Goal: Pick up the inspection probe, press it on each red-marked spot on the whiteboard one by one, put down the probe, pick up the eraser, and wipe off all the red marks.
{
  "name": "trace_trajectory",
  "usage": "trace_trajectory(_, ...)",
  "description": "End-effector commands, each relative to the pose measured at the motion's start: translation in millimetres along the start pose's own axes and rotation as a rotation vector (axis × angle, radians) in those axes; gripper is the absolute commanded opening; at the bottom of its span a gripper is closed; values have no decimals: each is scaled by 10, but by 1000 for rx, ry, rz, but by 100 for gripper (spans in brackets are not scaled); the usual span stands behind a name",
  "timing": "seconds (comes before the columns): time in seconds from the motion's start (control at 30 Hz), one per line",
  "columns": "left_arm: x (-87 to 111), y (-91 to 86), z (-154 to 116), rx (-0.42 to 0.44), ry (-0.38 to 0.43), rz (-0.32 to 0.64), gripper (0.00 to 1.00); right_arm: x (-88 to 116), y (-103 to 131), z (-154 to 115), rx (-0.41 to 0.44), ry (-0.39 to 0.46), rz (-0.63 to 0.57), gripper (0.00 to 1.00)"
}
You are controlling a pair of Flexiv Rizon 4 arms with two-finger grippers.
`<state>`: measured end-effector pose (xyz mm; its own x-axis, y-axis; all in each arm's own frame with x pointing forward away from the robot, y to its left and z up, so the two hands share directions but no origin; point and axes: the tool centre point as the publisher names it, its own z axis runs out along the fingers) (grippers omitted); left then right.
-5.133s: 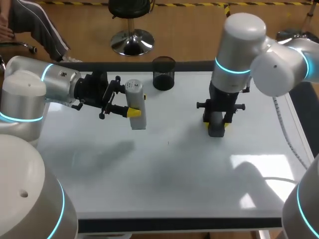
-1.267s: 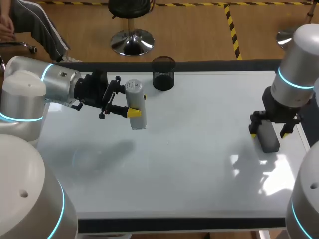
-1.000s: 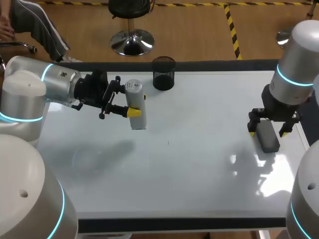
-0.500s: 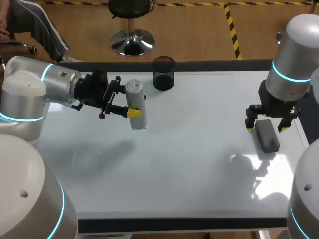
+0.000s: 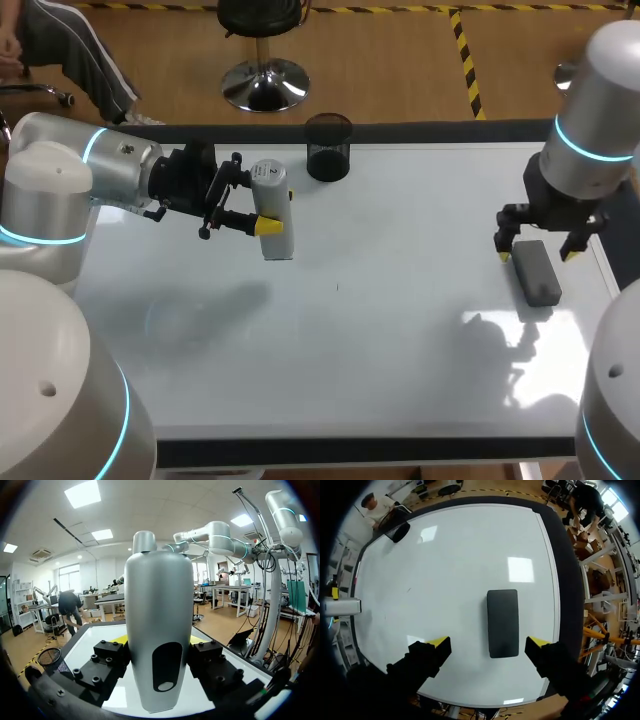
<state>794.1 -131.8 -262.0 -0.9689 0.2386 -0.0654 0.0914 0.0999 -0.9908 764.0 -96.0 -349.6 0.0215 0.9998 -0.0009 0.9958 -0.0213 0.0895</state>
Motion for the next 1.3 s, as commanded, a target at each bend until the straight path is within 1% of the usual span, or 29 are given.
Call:
trace_trajectory(0.03, 9, -11, -4, 0, -2, 1, 0, -31, -28, -5, -2, 7, -5, 100)
trace_trajectory(1.07, 9, -11, -4, 0, -2, 1, 0, -31, -28, -5, -2, 7, -5, 100)
trace_trajectory(1.3, -46, -34, 16, 24, 6, -12, 0, -31, -28, -5, -2, 7, -5, 100)
